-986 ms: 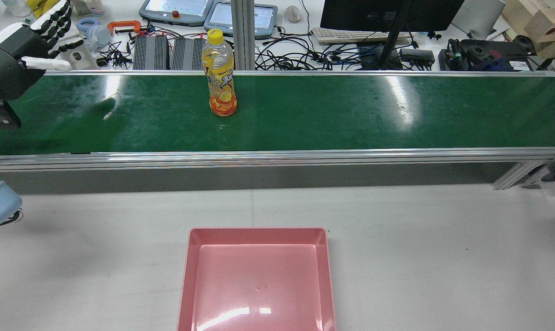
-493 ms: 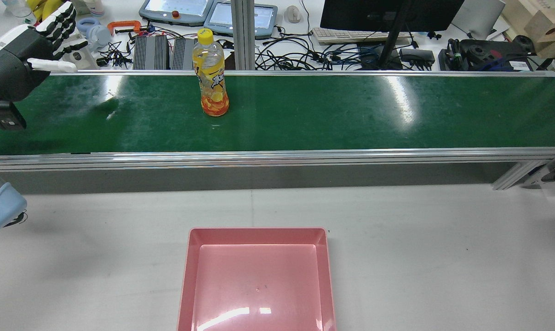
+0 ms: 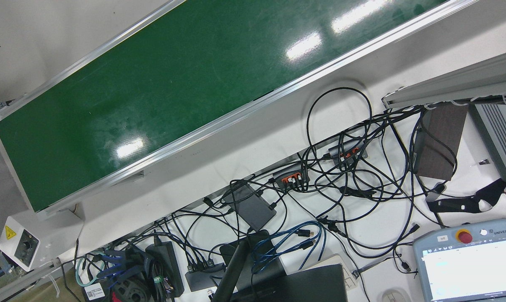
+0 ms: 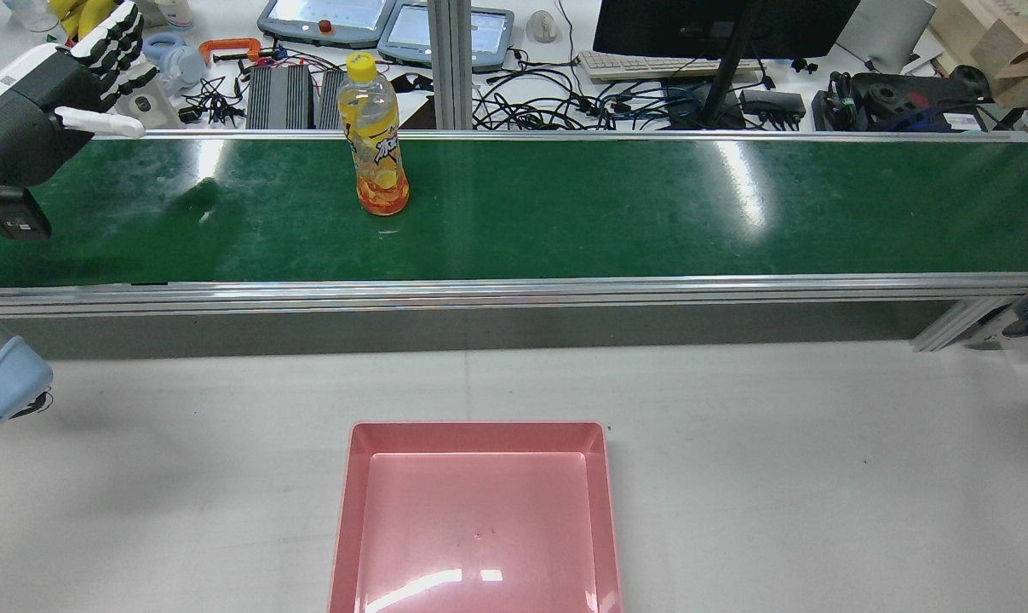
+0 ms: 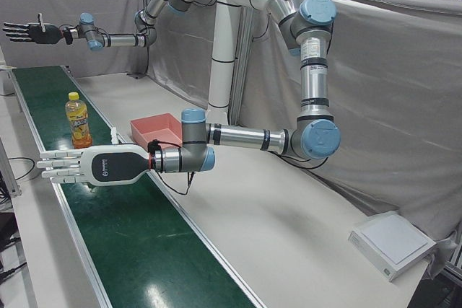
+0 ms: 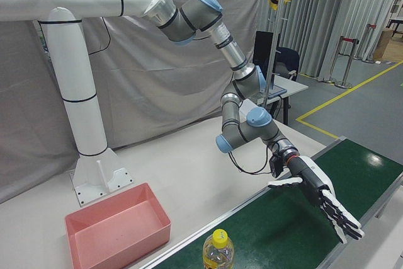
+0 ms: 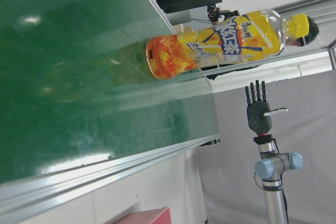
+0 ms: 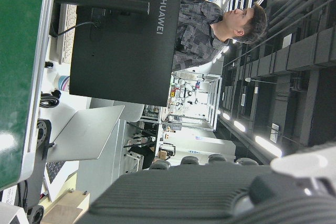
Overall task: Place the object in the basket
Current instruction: 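Move the left hand toward the orange bottle on the conveyor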
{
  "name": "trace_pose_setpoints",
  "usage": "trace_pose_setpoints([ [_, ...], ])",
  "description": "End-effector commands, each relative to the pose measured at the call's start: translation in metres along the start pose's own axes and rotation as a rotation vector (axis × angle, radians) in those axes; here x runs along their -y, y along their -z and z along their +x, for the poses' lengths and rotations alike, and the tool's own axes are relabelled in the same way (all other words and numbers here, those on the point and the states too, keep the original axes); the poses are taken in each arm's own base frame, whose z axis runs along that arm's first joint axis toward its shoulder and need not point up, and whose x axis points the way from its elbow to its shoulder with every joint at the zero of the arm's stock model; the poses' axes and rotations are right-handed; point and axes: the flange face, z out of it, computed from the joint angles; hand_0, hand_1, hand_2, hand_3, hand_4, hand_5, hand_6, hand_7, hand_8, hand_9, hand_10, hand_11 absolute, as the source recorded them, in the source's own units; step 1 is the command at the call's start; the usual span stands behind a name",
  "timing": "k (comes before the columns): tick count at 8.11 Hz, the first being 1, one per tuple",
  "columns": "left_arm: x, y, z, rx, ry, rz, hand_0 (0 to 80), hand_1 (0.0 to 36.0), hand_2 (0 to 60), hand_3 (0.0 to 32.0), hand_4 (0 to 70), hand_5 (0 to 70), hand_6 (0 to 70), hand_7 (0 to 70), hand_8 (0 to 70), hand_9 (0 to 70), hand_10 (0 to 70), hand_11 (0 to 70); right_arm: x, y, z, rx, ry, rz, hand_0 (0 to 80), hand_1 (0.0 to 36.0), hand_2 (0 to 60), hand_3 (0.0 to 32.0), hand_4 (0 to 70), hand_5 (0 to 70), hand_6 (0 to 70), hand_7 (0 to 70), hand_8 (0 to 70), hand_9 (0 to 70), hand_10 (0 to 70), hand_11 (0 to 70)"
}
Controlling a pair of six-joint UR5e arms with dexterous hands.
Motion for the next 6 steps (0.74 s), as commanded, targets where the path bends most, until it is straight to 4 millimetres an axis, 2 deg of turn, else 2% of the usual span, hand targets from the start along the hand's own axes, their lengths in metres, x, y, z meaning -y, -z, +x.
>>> trace_pose_setpoints([
  [1, -0.022, -0.005, -0.032, 0.033, 0.013, -0.027, 48.6, 10.1, 0.0, 0.0, 0.0, 2.9, 0.0, 0.0, 0.0, 1.1, 5.9, 10.3, 0.0, 0.0, 0.0, 0.0, 0.0, 0.0, 0.0, 0.0, 0.0, 0.0, 0.0, 0.0, 0.0, 0.0, 0.0, 0.0, 0.0, 0.0],
  [2, -0.035, -0.007, -0.052, 0.031, 0.026, -0.025, 48.3, 10.4, 0.0, 0.0, 0.0, 3.1, 0.0, 0.0, 0.0, 1.2, 6.0, 10.5, 0.0, 0.0, 0.0, 0.0, 0.0, 0.0, 0.0, 0.0, 0.0, 0.0, 0.0, 0.0, 0.0, 0.0, 0.0, 0.0, 0.0, 0.0],
  [3, -0.038, -0.005, -0.062, 0.022, 0.033, -0.017, 48.2, 10.7, 0.0, 0.0, 0.0, 3.4, 0.0, 0.0, 0.0, 1.2, 5.8, 10.2, -0.001, -0.001, 0.0, 0.0, 0.0, -0.001, 0.0, 0.0, 0.0, 0.0, 0.0, 0.0, 0.0, 0.0, 0.0, 0.0, 0.0, 0.0],
  [5, -0.039, -0.005, -0.062, 0.018, 0.033, -0.008, 47.8, 10.9, 0.0, 0.0, 0.0, 3.8, 0.0, 0.0, 0.0, 1.9, 6.0, 10.4, 0.0, 0.0, 0.0, 0.0, 0.0, 0.0, 0.0, 0.0, 0.0, 0.0, 0.0, 0.0, 0.0, 0.0, 0.0, 0.0, 0.0, 0.0],
  [6, -0.05, -0.014, -0.059, 0.014, 0.034, -0.006, 47.7, 11.2, 0.0, 0.0, 0.0, 4.2, 0.0, 0.0, 0.0, 2.3, 6.1, 10.6, 0.0, 0.0, 0.0, 0.0, 0.0, 0.0, 0.0, 0.0, 0.0, 0.0, 0.0, 0.0, 0.0, 0.0, 0.0, 0.0, 0.0, 0.0],
])
